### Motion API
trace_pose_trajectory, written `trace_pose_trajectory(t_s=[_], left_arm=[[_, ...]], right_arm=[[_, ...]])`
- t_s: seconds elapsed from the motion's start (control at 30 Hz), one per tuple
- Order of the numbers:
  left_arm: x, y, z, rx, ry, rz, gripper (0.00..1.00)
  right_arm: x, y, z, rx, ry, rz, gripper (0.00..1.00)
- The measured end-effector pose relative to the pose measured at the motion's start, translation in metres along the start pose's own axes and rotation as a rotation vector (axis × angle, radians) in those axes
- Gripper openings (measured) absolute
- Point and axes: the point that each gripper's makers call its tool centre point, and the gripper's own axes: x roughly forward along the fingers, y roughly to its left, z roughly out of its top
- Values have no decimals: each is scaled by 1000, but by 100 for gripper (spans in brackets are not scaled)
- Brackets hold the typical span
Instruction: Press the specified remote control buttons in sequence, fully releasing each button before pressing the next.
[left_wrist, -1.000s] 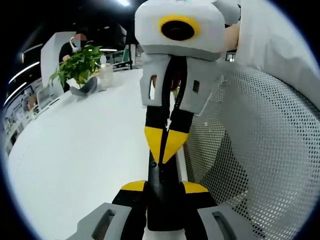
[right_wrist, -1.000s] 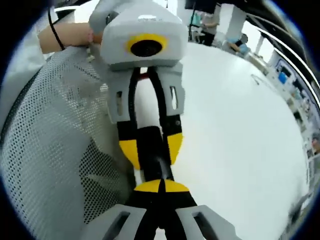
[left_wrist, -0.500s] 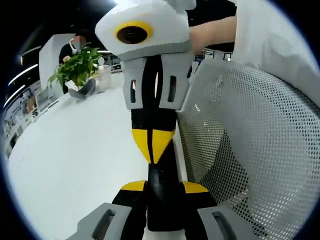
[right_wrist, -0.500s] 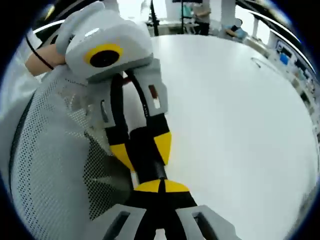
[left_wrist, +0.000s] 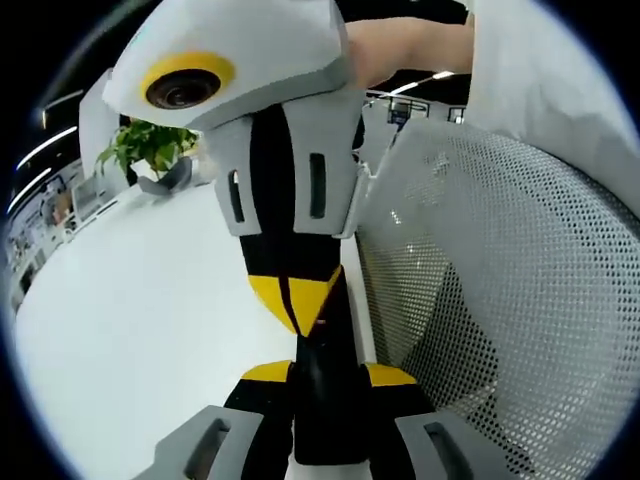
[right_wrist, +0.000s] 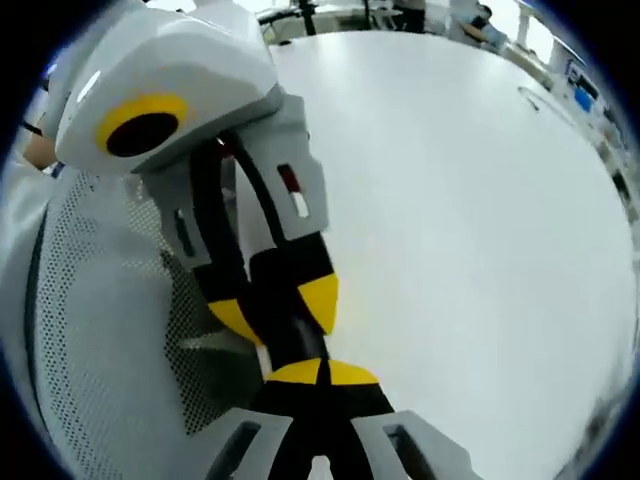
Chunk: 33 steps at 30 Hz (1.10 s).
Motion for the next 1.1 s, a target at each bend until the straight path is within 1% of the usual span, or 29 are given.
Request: trace_pose_trajectory(t_s=[0.07, 0.13, 0.2, 0.33, 0.37, 0.47, 0.5, 0.57, 0.63, 0.67, 0.73, 0.77, 0.8, 0.83, 0.87, 0.93, 1.0, 1.1], left_arm=[[0, 0, 0, 1, 0, -1, 25], [0, 0, 0, 4, -1, -1, 25], [0, 0, 0, 3, -3, -1, 25], [0, 0, 0, 3, -4, 0, 25], [0, 0, 0, 3, -5, -1, 25], [0, 0, 0, 4, -6, -3, 25], [0, 0, 0, 4, -6, -2, 25], [0, 0, 0, 4, -7, -2, 25], [0, 0, 0, 4, -9, -1, 25], [0, 0, 0, 4, -10, -2, 25], [0, 0, 0, 5, -12, -3, 25], [1, 0, 0, 5, -11, -3, 25], [1, 0, 0, 5, -11, -4, 25], [1, 0, 0, 6, -13, -4, 25], [1, 0, 0, 6, -13, -4, 25], [1, 0, 1, 7, -13, -4, 25], [2, 0, 1, 7, -16, -5, 25], [2, -1, 2, 8, -17, -7, 25]], right_arm=[[0, 0, -1, -11, -7, -21, 0], [-1, -1, -1, 13, -42, -50, 0], [-2, -2, 1, 32, -103, -83, 0], [-4, -3, 1, 88, -227, -127, 0], [-4, -3, 1, 109, -260, -128, 0], [-5, -4, 1, 195, -320, -119, 0], [-5, -5, 0, 200, -332, -120, 0], [-6, -5, 1, 190, -343, -128, 0], [-6, -3, 1, 154, -342, -144, 0], [-7, 3, 3, 135, -335, -127, 0], [-6, 16, 9, 129, -353, -62, 0], [-6, 18, 11, 130, -360, -61, 0], [-5, 20, 11, 110, -346, -72, 0], [-6, 16, 10, 52, -324, -107, 0], [-5, 17, 9, 32, -310, -111, 0], [-4, 18, 9, 24, -294, -119, 0], [-4, 17, 7, -35, -258, -141, 0], [-2, 18, 7, -60, -238, -144, 0]])
